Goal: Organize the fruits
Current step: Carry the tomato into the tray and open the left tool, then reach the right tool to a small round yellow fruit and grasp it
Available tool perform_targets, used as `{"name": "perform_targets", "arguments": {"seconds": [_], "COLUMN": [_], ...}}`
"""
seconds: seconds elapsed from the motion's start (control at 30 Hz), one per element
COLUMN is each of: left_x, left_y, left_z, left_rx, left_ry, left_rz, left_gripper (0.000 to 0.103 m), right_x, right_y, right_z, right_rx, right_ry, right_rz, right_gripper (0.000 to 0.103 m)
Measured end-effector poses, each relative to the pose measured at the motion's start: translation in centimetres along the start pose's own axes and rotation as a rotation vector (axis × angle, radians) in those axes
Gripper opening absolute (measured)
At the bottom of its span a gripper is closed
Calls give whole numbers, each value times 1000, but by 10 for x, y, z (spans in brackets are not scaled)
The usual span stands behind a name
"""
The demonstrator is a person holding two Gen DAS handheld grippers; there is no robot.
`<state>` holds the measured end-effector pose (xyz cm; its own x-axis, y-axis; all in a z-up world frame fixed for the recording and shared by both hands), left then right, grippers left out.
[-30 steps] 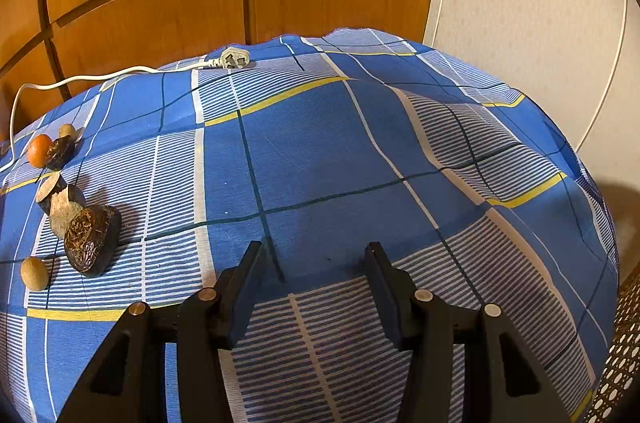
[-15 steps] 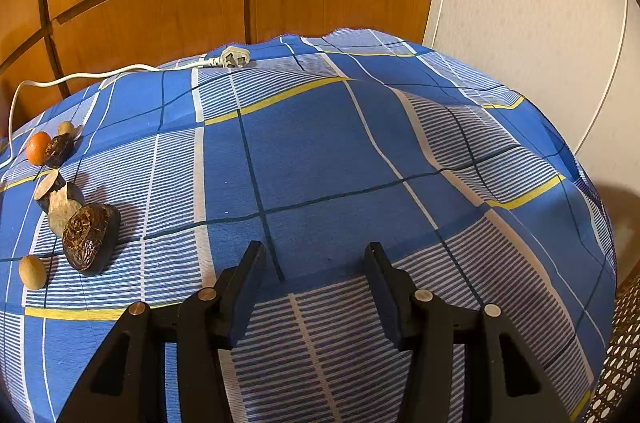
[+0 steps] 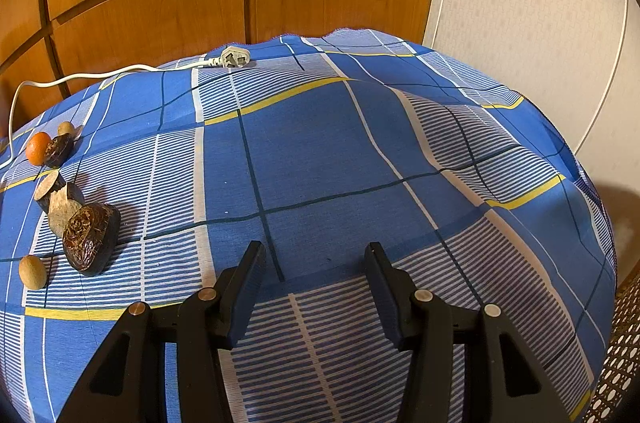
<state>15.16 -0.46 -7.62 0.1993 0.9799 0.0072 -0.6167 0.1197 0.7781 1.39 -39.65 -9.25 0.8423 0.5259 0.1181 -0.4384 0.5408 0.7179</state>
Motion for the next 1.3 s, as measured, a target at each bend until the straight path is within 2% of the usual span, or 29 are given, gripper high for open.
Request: {"name": "perform_targets", "arguments": {"seconds": [0.2,0.5,0.73,1.07,1.1,1.2,1.3], "left_x": [0,-4,-6,4,5,7,7], "left_y": [15,38,51,60,61,62,61], "left_z": [-3,-19,-41,-66,-67,-67,-67], "left_rx": [-28,-51,-62,-81,-86,-100,-104], "left_ry": [-6,-33,-74,-56,-57,-42,-44], "left_rz": [-13,-47,-67,-71,-63,-71,-70], "left_gripper": [57,65,66,68,72,73,73], "right_x": [0,0,0,1,1,1,9], "right_y": [0,0,0,-1,-1,-2,-2], "right_z": [0,0,0,1,2,5,12], "right_rx": [0,0,0,13,17,56,124], "right_ry": [-1,-1,-1,3,2,-12,-37], "right_rz": [1,0,0,-1,1,3,63], "right_gripper": [52,52,52,52,52,52,49]}}
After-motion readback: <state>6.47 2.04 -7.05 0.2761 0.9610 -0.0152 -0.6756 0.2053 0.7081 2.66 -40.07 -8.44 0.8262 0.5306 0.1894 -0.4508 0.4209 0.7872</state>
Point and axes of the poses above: each gripper's, at about its wrist camera, not at the fingertips, and y roughly against the way its jaws point, x to its left, z to its top, the point moved 5 cm from there along -y, roughly the way its jaws point, and after that the axes turned 15 degrees about -y, right-handed, at the moved point
